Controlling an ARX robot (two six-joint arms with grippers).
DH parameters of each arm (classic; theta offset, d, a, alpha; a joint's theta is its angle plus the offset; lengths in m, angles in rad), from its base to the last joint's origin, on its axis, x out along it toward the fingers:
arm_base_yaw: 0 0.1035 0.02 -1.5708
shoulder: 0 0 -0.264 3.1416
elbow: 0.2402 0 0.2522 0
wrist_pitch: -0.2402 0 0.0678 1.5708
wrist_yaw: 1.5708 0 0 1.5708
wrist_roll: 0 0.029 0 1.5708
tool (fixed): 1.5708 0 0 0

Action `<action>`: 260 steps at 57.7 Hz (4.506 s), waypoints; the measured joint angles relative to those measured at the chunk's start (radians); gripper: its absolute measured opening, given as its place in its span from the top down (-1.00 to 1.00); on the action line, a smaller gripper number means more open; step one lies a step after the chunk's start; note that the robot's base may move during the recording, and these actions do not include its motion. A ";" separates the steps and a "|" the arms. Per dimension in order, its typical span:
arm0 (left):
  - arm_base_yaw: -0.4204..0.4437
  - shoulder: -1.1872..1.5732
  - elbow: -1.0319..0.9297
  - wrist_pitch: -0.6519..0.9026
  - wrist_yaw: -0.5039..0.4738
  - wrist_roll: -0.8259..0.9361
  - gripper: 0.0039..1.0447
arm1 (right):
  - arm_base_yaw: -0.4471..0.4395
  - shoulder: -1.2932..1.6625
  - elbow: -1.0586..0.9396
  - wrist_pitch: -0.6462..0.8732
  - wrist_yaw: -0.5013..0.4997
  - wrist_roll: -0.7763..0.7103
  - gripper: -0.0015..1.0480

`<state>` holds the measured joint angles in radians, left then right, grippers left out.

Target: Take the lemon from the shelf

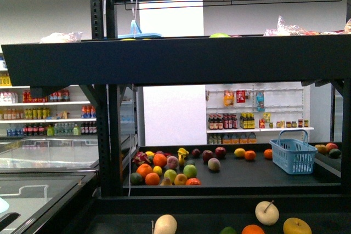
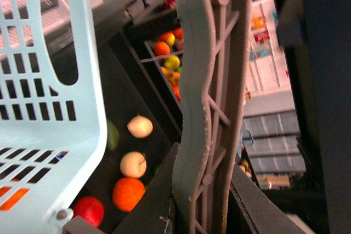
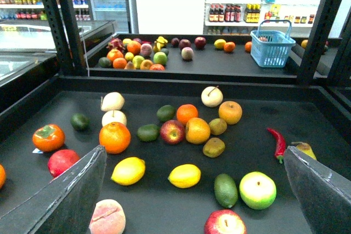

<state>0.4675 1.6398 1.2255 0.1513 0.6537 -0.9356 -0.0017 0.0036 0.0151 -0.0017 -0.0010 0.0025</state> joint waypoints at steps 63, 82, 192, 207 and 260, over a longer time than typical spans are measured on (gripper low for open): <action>-0.983 -0.047 -0.190 0.150 -0.161 -0.011 0.77 | 0.000 0.000 0.000 0.000 0.000 0.000 -0.86; -0.984 -0.046 -0.188 0.150 -0.176 -0.011 0.77 | -0.159 0.890 0.265 0.105 -0.123 0.133 -0.86; -0.985 -0.046 -0.188 0.150 -0.172 -0.010 0.77 | 0.075 2.720 1.912 -0.370 0.285 1.242 -0.86; -0.985 -0.046 -0.188 0.150 -0.173 -0.009 0.77 | 0.084 2.802 2.022 -0.362 0.327 1.266 -0.86; -0.985 -0.046 -0.188 0.150 -0.172 -0.009 0.77 | 0.082 2.871 2.052 -0.248 0.326 1.197 -0.04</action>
<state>-0.5171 1.5940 1.0374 0.3012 0.4812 -0.9447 0.0807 2.8746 2.0666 -0.2501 0.3248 1.1999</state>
